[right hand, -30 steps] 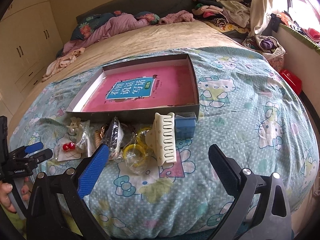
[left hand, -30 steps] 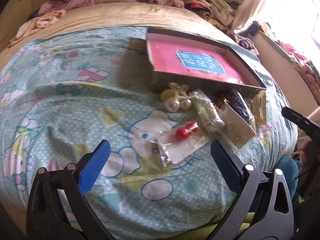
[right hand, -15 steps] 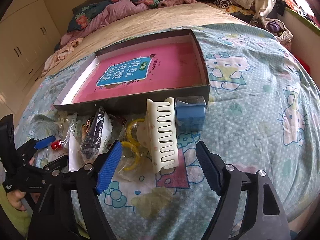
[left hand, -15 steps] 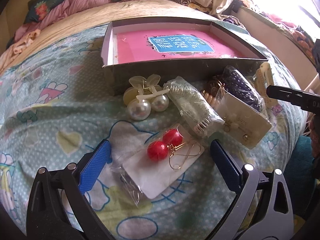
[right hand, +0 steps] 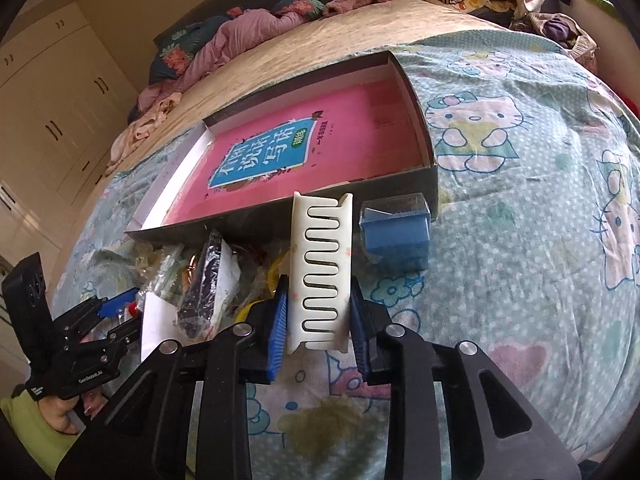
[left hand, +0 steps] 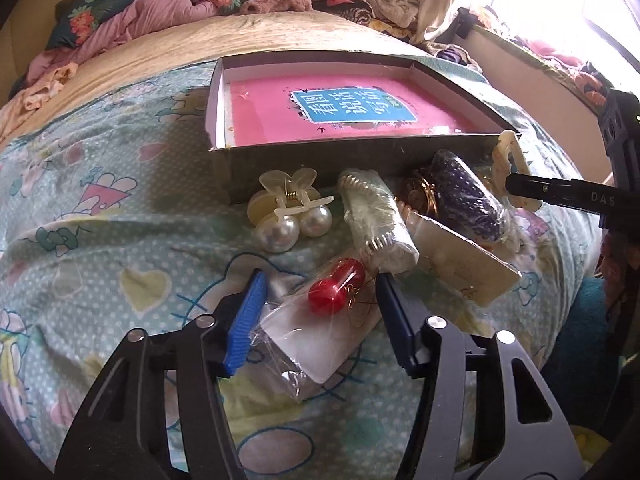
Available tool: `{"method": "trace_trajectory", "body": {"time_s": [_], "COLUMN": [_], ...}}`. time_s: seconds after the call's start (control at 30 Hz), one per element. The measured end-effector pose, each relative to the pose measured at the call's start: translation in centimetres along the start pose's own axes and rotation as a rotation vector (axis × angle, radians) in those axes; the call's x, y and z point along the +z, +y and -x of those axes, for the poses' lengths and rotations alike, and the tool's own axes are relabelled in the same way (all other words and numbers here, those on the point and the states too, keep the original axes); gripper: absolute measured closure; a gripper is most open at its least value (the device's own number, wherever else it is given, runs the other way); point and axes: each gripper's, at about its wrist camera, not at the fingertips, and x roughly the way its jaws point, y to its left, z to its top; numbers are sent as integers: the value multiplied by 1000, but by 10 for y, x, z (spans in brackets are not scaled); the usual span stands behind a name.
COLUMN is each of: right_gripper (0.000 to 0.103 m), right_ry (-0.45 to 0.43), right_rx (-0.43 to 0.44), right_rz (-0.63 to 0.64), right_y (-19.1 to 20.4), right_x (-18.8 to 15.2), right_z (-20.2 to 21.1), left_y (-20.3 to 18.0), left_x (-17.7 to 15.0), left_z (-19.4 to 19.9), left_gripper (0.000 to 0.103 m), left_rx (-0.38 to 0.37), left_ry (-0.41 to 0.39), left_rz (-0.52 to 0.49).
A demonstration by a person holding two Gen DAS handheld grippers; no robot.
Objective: Organize jewelry
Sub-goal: 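Grasp the red bead earring bag with the left tool while the right tool grasps the white hair claw, then lower both held items into the pink box and open both tools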
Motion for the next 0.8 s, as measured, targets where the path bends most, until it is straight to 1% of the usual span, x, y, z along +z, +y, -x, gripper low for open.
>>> {"method": "trace_trajectory", "body": {"time_s": [0.03,0.07,0.2,0.4,0.63,0.8], "right_gripper": [77,77,77,77,77,77], "right_ry": [-17,-35,-80,-127,-178,-195], "right_rx": [5,12,-11,5,14,11], "right_rz": [8,16,63,63,69,70], "right_y": [1,3,10,12,14,13], "right_x": [0,-1,-2,1,13,28], "right_z": [5,10,27,46,63,62], "left_y": [2,2,6,16,23,24], "left_x": [-1,-1,-4,-6,19,45], "left_z": [3,6,17,45,71,67], "left_gripper": [64,66,68,72,74,74], "left_rx": [-10,-18,-24,-24,-7,-4], "left_ry": [-7,-12,-16,-59,-134,-175], "left_rz": [10,17,37,79,78,72]}}
